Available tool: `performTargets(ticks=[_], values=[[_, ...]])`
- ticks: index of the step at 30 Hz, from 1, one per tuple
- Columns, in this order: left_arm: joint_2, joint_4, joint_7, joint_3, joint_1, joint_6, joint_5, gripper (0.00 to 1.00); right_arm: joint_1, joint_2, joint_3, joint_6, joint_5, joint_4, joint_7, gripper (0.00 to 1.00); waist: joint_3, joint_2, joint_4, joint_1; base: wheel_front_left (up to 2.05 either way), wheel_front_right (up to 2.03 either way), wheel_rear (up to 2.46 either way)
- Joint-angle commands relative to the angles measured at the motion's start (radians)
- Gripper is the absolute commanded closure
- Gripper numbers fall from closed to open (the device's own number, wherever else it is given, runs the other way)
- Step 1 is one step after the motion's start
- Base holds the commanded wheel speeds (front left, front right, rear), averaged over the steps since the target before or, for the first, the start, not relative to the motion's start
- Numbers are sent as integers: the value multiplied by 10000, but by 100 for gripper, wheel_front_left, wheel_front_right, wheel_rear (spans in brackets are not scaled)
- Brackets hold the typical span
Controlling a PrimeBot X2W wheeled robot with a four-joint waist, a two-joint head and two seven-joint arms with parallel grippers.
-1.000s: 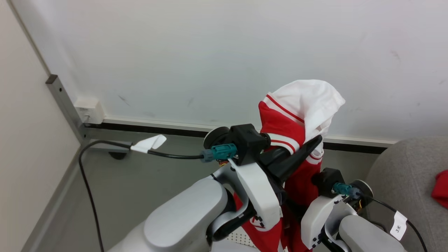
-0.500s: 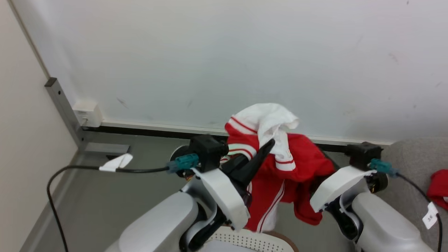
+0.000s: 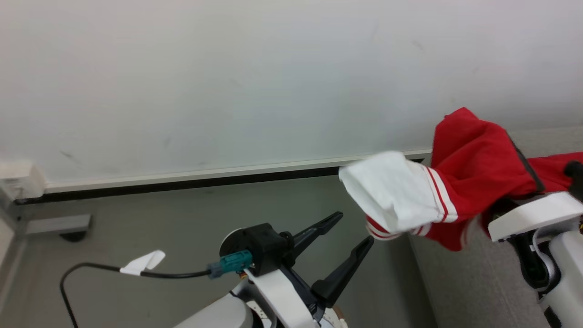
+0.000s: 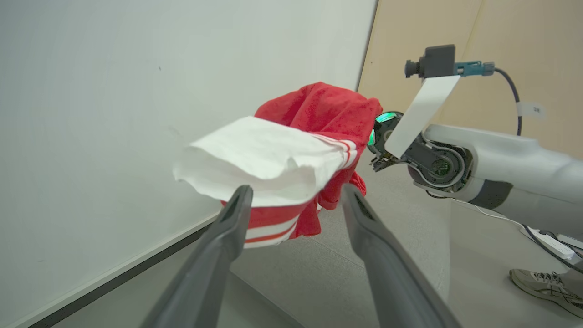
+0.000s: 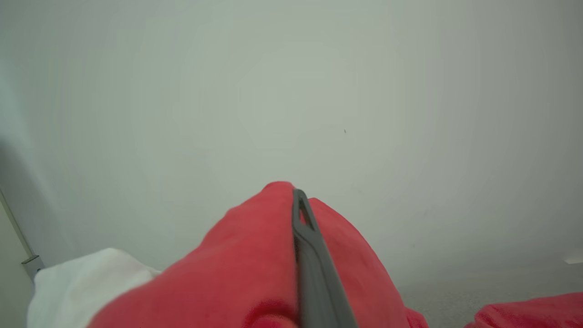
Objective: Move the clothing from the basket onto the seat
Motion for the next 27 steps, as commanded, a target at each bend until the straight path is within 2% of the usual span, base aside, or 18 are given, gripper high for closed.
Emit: performTargets(ticks=[1,7,10,14,21,25,27], values=[[35,-40,-44,-5,100,9,118,0,161,-118,-159,-19,-93,-142,-29,100,210,-1,-757,-1,0,0,0],[316,134,-503,-64,7,342,861,0,1001,-438,-1217,-17,-591,-1334,142,100,493,-1,-2363,-1,0,0,0],[419,232,-705,36,117,545,1101,0,1543,-306,-1658,-17,-873,-1996,374,100,712,-1,-3099,-1,0,0,0],[463,384,-869,52,138,595,1219,0,2248,-15,-2400,-19,-1134,-2815,613,100,945,-1,-3724,-1,0,0,0],[530,601,-945,52,-162,487,1397,0,2592,423,-3281,-17,-1457,-3816,1098,100,1436,-1,-4072,-1,0,0,0],[600,595,-714,4,-476,397,1472,0,1735,225,-3724,-17,-1485,-3829,1508,100,2017,-1,-3929,-1,0,0,0],[664,534,-550,0,-693,336,1535,0,1212,-161,-3953,-19,-1860,-3574,1785,100,2456,-1,-3735,-1,0,0,0]])
